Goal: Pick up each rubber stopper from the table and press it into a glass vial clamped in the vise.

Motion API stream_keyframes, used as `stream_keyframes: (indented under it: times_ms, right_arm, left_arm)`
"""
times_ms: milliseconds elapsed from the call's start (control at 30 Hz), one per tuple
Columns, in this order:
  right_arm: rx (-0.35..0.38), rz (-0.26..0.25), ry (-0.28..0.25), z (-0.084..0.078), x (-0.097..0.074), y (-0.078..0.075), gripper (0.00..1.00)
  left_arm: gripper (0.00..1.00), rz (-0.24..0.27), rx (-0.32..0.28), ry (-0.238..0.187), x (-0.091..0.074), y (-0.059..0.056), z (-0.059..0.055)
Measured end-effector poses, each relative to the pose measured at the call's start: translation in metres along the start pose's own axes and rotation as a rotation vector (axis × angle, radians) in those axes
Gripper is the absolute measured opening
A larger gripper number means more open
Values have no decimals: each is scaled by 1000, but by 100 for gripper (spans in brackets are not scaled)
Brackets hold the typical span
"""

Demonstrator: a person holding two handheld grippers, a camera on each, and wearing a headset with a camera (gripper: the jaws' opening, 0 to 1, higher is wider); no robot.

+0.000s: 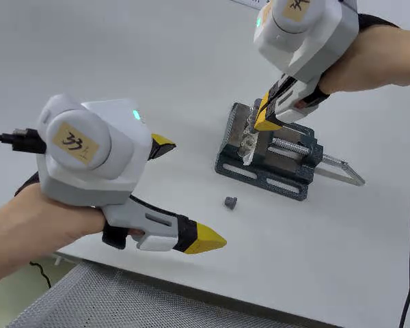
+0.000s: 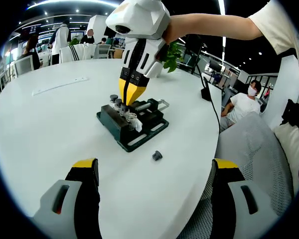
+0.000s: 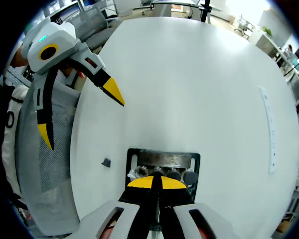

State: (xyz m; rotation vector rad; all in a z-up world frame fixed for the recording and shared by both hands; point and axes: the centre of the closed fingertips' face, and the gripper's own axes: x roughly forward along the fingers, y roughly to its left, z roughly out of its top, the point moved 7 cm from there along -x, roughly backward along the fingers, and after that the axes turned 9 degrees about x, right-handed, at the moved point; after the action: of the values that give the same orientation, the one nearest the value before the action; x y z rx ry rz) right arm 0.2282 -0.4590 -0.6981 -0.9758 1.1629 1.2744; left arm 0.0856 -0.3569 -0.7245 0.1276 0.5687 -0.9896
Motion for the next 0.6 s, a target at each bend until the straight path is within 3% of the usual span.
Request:
stream_keyframes:
  times_ms: [600]
  right_arm:
    - [-3, -4, 48, 1, 1, 3, 0]
  left_arm:
    - [93, 2, -6, -2, 2, 2, 1]
